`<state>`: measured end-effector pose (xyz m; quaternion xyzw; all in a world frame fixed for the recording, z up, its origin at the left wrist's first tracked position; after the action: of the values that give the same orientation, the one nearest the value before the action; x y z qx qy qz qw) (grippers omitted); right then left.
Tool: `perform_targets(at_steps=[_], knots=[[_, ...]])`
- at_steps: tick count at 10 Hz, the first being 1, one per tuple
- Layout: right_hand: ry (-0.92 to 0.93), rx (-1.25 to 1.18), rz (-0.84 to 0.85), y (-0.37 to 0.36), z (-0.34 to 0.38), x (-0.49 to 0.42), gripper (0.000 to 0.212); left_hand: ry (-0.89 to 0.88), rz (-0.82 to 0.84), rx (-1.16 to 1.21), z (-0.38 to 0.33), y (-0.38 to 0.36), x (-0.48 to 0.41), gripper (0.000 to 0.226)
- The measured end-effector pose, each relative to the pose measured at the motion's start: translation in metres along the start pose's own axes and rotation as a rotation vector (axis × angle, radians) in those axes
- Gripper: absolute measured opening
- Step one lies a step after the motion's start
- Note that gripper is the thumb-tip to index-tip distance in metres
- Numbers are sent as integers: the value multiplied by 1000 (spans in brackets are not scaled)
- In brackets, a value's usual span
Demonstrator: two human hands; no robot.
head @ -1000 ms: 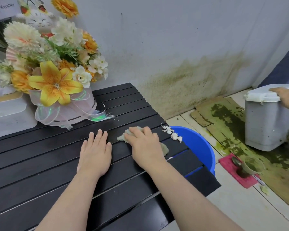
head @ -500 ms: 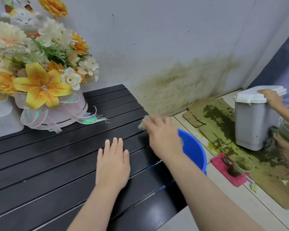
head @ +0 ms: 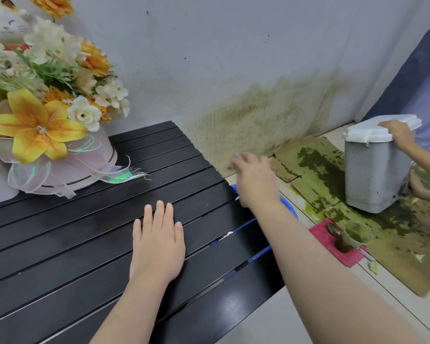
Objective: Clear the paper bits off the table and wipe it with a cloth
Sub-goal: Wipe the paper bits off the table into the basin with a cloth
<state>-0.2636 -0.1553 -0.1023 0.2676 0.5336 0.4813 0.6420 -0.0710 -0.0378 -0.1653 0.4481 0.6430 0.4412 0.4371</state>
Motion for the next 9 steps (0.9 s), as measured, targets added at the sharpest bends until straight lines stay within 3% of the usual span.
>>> perform_targets(at_steps=[1, 2, 3, 4, 5, 6, 7, 8, 9], knots=[[243, -21, 78, -26, 61, 16, 44, 2, 12, 6, 1, 1, 0, 54], [222, -12, 163, -45, 55, 24, 43, -4, 15, -6, 1, 1, -1, 54], [40, 24, 196, -39, 5, 15, 55, 4, 18, 7, 1, 0, 0, 54], [-134, 1, 152, -11, -41, 7, 45, 2, 13, 8, 0, 0, 0, 54], [-10, -337, 170, 4, -22, 18, 28, 3, 5, 11, 0, 0, 0, 54], [279, -311, 310, -4, 16, 53, 28, -1, 8, 9, 0, 0, 0, 54], [110, -135, 284, -4, -12, 38, 31, -2, 8, 4, 0, 0, 0, 54], [54, 24, 288, 1, -28, 21, 29, 1, 9, 9, 0, 0, 0, 54], [149, -103, 284, 1, -5, 28, 26, 2, 10, 1, 1, -2, -1, 54]])
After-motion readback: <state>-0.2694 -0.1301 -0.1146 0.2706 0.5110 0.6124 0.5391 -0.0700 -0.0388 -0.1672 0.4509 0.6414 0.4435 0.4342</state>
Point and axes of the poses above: each hand's wrist, its own x-axis away from the middle knuckle, its own y-axis out of the back of the hand, z = x × y, the point moved 8 cm from there along -x, towards the middle knuckle, and after that the axes turned 7 degrees about -z, right-handed, at the moved point
